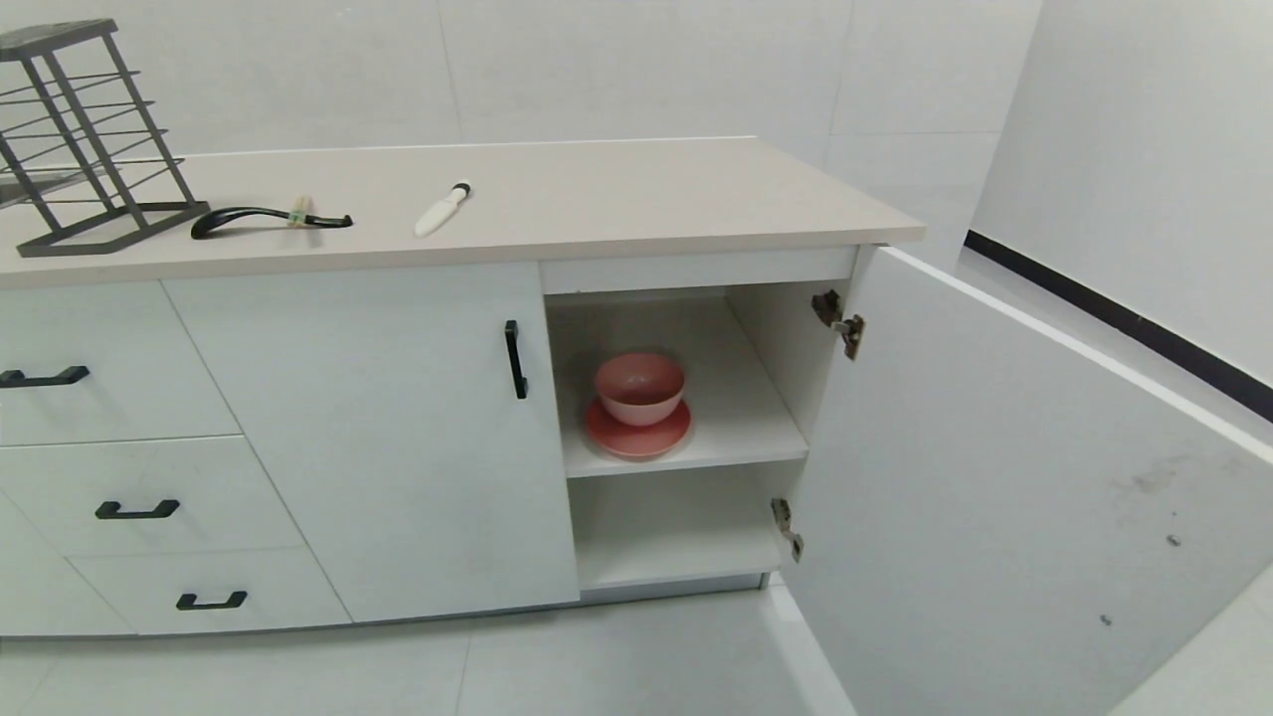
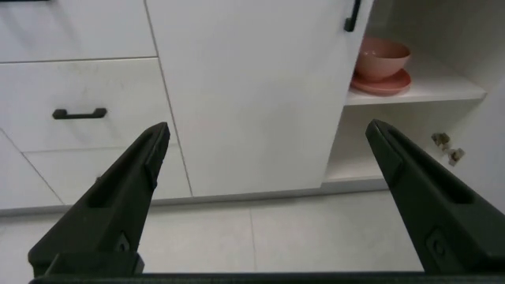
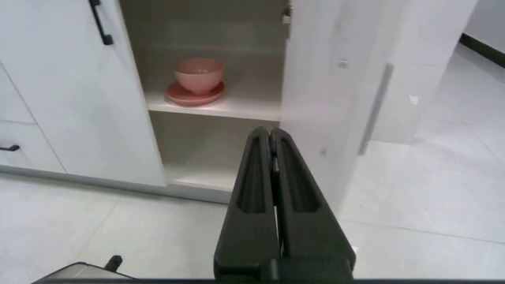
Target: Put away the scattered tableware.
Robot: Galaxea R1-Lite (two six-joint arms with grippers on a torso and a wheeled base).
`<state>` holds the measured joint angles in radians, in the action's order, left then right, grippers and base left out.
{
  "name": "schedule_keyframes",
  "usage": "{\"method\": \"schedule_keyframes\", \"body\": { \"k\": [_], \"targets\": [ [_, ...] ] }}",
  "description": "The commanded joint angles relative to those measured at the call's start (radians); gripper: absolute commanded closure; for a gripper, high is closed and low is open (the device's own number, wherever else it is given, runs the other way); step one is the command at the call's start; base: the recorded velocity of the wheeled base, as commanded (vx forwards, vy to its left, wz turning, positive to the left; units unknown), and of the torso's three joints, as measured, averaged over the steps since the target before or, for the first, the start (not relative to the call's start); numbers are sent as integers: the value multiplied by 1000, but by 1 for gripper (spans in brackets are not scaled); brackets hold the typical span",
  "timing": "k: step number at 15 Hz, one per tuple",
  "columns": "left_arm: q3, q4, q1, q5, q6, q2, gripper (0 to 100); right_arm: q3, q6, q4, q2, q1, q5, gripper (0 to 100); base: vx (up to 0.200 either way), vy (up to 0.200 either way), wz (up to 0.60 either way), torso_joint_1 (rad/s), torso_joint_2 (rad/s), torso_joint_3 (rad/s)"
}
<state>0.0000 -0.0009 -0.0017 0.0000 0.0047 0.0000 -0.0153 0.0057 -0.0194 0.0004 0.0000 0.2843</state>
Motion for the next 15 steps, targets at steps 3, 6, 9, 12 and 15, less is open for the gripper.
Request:
{"method": "schedule_keyframes", "body": {
  "k": [3,6,9,12,15],
  "targets": [
    [0,-1,0,2,0,2,0,2,2,-5,0,0,3,100,-67,-200,0,1,2,-1],
    [0,-1,0,2,-2,2,0,2,3,-50,0,-2,-4,100,-200,0,0,7,2,-1],
    [0,1,0,-2,1,2,0,-224,25,-134,194,2,21,100,-133,0,0,3,0,0],
    [0,1,0,-2,1,2,0,-241,-13,-136,460,61,24,100,0,-67,0,4,2,-1],
    [0,1,0,-2,1,2,0,-281,-23,-234,790,78,24,100,0,-200,0,2,1,1]
  ]
}}
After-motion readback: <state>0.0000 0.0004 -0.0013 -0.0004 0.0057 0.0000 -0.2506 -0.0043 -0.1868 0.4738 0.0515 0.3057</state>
